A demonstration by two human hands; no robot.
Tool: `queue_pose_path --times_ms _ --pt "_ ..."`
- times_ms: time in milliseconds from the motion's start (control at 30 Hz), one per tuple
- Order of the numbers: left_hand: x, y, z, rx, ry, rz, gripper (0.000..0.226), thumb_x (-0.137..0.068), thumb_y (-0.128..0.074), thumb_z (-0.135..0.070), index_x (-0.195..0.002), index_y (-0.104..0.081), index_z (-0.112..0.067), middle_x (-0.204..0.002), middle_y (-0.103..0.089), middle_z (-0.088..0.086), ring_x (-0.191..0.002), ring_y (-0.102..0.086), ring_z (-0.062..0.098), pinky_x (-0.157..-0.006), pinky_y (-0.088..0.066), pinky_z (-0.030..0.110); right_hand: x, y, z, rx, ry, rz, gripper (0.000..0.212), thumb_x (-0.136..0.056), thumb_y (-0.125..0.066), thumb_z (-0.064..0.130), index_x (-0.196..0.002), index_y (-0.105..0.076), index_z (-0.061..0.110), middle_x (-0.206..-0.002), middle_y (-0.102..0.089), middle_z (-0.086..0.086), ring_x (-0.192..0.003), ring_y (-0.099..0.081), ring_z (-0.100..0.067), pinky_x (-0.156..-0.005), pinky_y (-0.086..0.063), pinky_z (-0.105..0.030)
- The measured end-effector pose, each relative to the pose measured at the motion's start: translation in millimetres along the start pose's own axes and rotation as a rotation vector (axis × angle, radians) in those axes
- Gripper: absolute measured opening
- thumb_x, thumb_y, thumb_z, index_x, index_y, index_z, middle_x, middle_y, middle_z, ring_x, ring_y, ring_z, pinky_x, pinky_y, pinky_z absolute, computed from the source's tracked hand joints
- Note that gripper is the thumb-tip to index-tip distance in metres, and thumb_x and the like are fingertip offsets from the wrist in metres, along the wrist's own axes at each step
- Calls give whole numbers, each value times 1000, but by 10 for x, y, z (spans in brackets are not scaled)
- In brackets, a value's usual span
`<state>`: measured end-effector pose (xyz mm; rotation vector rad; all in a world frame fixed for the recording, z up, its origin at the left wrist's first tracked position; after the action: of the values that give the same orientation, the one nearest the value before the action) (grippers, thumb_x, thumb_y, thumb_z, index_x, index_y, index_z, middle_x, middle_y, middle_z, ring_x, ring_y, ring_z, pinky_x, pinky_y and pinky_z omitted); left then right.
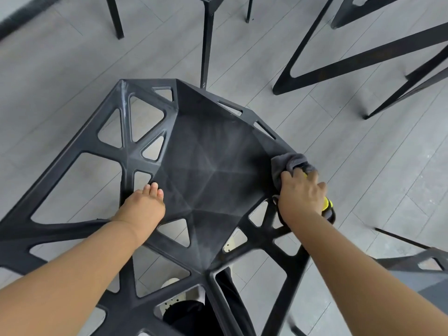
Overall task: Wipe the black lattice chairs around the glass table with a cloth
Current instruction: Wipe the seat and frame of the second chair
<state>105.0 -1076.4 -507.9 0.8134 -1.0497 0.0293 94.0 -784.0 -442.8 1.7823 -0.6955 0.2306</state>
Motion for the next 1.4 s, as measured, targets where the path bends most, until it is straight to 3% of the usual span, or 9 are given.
queue_pose_path --times_ms 333,600,767,933,1033,1100,1200,1300,1400 --pt "3 -34 50 11 23 -55 61 -94 -39 2 -146 -9 8 -152 -12 31 -141 -22 37 -113 -24 37 100 17 170 -115 -147 -46 23 -85 -58 20 -108 -59 20 -118 -50 -6 -116 -36 -34 -87 -36 -45" --pt "4 -55 10 15 -43 -52 62 -95 -34 5 -146 1 8 -154 -3 30 -144 -12 38 -116 -15 40 225 173 1950 -351 180 -51 29 -92 -46 20 -119 -56 20 -132 -35 -7 -115 -33 -35 -83 -34 -45" --pt "48 90 50 111 -14 -125 67 -90 -51 -1 -145 -14 9 -152 -16 30 -141 -26 34 -113 -24 35 233 221 1664 -220 456 -180 26 -76 -66 24 -101 -69 27 -114 -52 0 -95 -49 -32 -66 -35 -39" --pt "108 177 103 128 34 -182 66 -85 -60 -5 -143 -30 6 -148 -30 27 -134 -40 31 -107 -35 32 109 -69 457 -176 130 -58 41 -80 -66 24 -119 -60 37 -132 -41 2 -118 -33 -33 -92 -32 -47" --pt "73 54 117 114 42 -136 71 -34 -91 -9 -101 -71 4 -105 -68 24 -88 -70 27 -71 -57 28 153 -143 61 -184 -176 -41 55 -85 -63 24 -135 -44 39 -141 -33 -1 -123 -28 -33 -99 -31 -47" --pt "86 62 157 77 66 -97 72 -57 -85 -11 -121 -59 6 -123 -58 27 -109 -63 28 -87 -52 28 158 -107 317 -262 -254 -53 59 -85 -63 22 -137 -41 35 -142 -33 -4 -123 -29 -35 -97 -33 -49" --pt "39 -48 52 141 -13 -120 64 -95 -42 3 -147 -4 6 -154 -7 28 -144 -16 34 -116 -19 34 180 62 1268 -318 50 -176 52 -80 -60 14 -129 -53 33 -135 -44 -7 -109 -41 -38 -84 -38 -49" --pt "26 -47 39 114 -34 -121 66 -95 -38 8 -147 3 5 -155 0 27 -145 -9 34 -118 -13 36 139 209 1824 -241 414 -250 46 -72 -65 20 -116 -64 32 -128 -53 -5 -101 -42 -36 -75 -42 -45" --pt "38 -2 91 170 -8 -166 65 -92 -45 5 -146 -8 8 -153 -10 28 -143 -20 33 -116 -21 35 -217 359 1589 -146 431 -327 62 -73 -64 17 -132 -51 30 -133 -45 -6 -102 -40 -36 -77 -39 -44"
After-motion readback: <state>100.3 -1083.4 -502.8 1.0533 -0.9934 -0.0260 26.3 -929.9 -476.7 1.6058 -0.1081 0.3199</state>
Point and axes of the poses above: each hand's wrist, its own x-axis away from the middle knuckle, its own y-axis out of the back of the hand, z = x × y, the point moved 10 cm from there along -x, towards the middle knuckle
